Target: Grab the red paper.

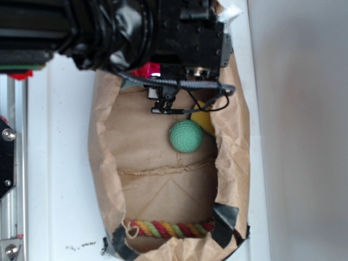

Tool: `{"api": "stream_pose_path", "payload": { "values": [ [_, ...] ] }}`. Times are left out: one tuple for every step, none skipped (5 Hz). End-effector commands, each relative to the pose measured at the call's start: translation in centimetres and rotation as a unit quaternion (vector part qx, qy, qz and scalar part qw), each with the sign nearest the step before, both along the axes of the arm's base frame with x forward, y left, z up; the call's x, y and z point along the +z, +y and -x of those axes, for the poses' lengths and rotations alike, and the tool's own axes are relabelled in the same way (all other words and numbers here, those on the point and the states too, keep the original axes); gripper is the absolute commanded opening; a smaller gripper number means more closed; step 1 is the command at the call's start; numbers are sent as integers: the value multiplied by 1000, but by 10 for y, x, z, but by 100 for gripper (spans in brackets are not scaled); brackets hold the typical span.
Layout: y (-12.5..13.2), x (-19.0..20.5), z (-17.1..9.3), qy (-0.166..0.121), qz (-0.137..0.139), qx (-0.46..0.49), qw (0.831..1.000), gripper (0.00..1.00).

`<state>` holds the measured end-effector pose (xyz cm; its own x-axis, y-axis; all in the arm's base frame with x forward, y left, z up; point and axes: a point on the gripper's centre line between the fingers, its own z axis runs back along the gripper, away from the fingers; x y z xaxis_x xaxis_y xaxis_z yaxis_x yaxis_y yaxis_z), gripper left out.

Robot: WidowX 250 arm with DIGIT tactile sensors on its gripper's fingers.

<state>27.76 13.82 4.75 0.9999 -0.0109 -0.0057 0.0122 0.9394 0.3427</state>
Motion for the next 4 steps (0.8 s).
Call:
{"api": "stream_pose_path", "payload": {
  "values": [
    [9, 16, -11, -39, -4, 29, 999, 0],
    [9, 18, -11, -43, -7, 30, 999, 0],
    [10, 23, -13, -51, -5, 32, 998, 0],
    [7, 31, -13, -59, 3, 30, 998, 0]
  ]
}}
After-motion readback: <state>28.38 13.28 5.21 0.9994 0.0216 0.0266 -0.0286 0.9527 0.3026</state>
